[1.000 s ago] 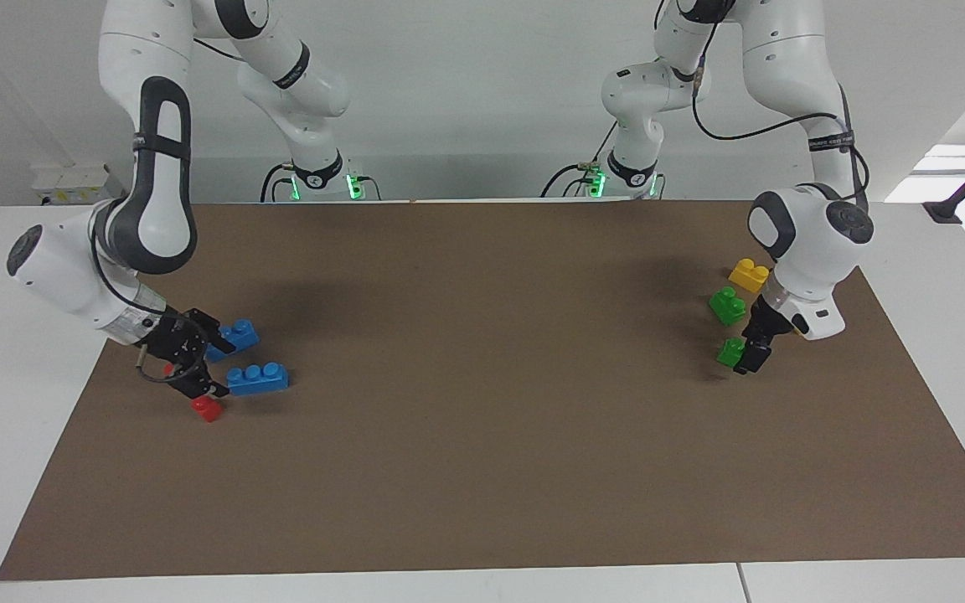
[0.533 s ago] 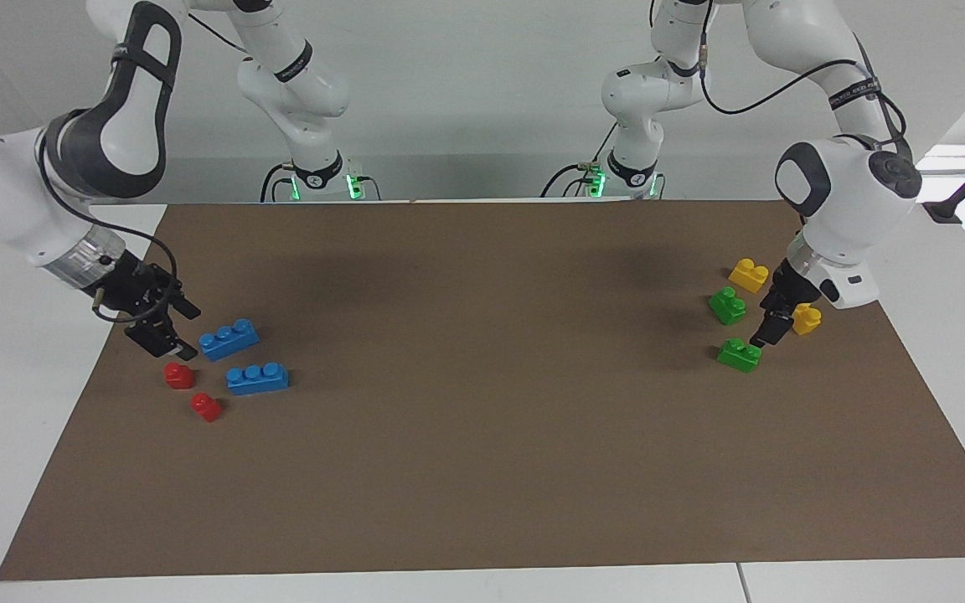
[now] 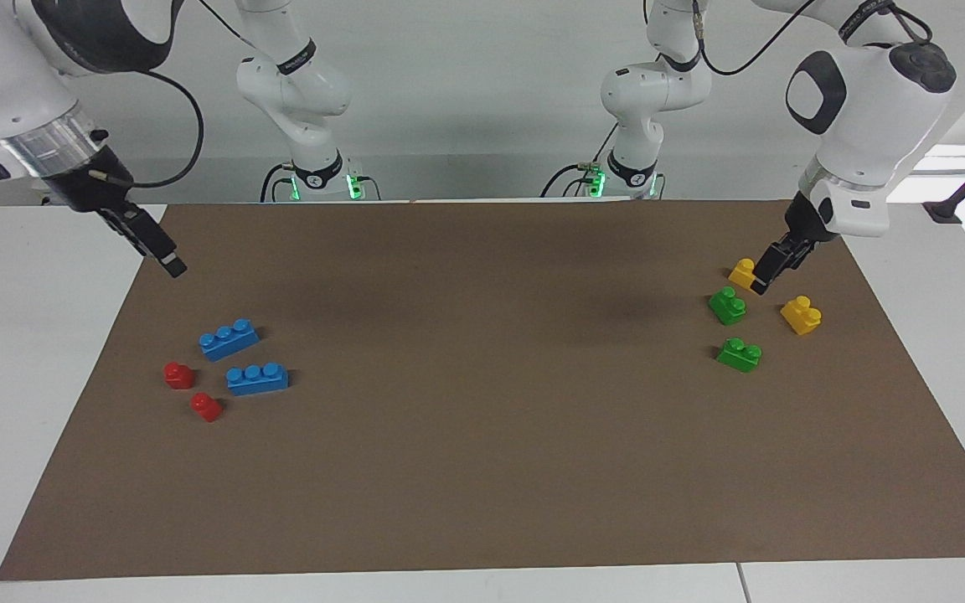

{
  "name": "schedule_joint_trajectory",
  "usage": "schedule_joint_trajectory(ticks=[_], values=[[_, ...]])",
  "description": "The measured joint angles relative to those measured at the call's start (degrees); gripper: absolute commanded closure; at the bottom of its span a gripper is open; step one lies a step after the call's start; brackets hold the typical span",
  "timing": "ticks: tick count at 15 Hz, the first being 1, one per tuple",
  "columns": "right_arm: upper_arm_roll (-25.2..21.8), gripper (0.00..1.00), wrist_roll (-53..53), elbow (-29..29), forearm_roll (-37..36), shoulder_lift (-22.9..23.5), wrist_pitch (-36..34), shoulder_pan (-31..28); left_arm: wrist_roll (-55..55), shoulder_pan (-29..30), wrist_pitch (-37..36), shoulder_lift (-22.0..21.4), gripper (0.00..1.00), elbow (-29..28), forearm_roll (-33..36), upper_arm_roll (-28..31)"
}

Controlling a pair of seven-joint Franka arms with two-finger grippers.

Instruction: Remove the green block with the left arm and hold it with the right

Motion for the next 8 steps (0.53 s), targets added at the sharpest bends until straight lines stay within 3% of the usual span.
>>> schedule_joint_trajectory(ticks=[4, 8], values=[[0.1, 0.0, -12.0, 0.3, -5.3, -3.0, -3.5, 4.2, 13.5, -1.2, -5.5, 0.0, 0.0, 3.9, 1.5, -0.4], [0.2, 0.0, -16.5, 0.3, -8.4, -4.9, -5.5, 9.5, 20.5, -1.2, -10.0, 0.0, 0.0, 7.3, 1.6, -1.5]])
